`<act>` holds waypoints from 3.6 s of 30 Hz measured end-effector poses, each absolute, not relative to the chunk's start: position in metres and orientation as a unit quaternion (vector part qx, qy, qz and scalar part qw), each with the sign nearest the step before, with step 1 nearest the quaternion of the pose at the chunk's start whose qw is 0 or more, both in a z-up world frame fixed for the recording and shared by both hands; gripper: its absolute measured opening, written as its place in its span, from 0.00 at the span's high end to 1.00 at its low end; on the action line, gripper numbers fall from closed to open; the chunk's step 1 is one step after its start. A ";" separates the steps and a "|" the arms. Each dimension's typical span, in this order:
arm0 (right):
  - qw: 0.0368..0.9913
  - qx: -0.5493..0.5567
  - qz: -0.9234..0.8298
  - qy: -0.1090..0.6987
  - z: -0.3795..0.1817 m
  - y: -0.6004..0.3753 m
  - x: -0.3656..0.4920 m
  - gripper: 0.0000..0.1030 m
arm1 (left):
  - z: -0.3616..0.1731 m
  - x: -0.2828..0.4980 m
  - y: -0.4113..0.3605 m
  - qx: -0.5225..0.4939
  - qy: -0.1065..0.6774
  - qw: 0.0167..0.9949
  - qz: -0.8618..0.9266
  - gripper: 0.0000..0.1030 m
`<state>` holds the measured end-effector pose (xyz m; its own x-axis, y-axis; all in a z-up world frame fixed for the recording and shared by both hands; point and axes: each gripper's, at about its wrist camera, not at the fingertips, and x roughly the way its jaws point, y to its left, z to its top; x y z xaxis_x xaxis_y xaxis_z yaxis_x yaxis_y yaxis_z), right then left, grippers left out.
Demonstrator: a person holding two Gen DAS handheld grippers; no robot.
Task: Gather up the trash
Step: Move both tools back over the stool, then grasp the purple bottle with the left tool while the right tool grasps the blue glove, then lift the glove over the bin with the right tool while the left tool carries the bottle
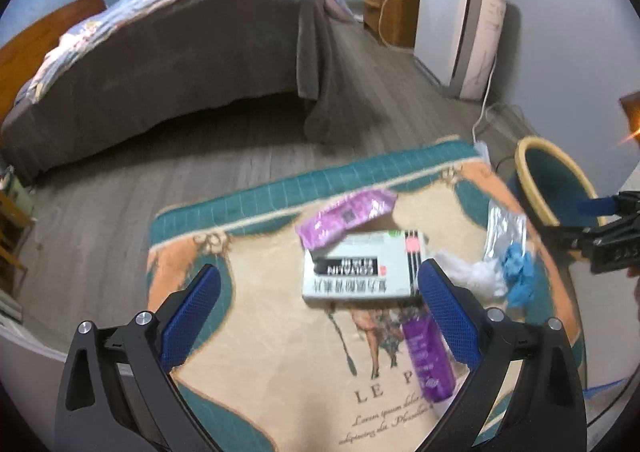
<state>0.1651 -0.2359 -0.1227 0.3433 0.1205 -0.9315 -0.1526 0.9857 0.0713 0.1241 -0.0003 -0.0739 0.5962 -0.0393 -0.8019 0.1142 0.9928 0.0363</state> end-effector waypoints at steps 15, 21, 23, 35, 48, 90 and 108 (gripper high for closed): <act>0.830 -0.031 0.031 0.557 -0.140 -0.246 0.140 0.06 | -0.136 0.095 -0.053 0.068 0.512 0.850 -0.101 0.05; 0.817 -0.018 0.033 0.575 -0.150 -0.248 0.145 0.06 | -0.155 0.091 -0.062 0.083 0.536 0.834 -0.099 0.05; 0.813 -0.021 0.034 0.580 -0.155 -0.245 0.146 0.06 | -0.163 0.090 -0.063 0.087 0.544 0.829 -0.097 0.05; 0.782 -0.040 0.053 0.620 -0.184 -0.227 0.155 0.38 | -0.189 0.099 -0.064 0.091 0.567 0.814 -0.089 0.08; 0.774 -0.052 0.072 0.627 -0.190 -0.212 0.156 0.77 | -0.186 0.107 -0.047 0.061 0.570 0.813 -0.103 0.68; 0.910 0.017 -0.012 0.415 -0.021 -0.315 0.100 0.78 | -0.006 0.074 -0.115 0.083 0.317 0.930 -0.166 0.68; 0.846 0.044 0.062 0.528 -0.092 -0.303 0.125 0.78 | -0.024 0.094 -0.120 0.084 0.340 0.922 -0.165 0.67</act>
<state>0.1249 -0.3035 -0.0916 0.4342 0.1521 -0.8879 -0.0586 0.9883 0.1406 0.0938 -0.1196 -0.0244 0.7140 -0.2475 -0.6549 0.3624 0.9310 0.0432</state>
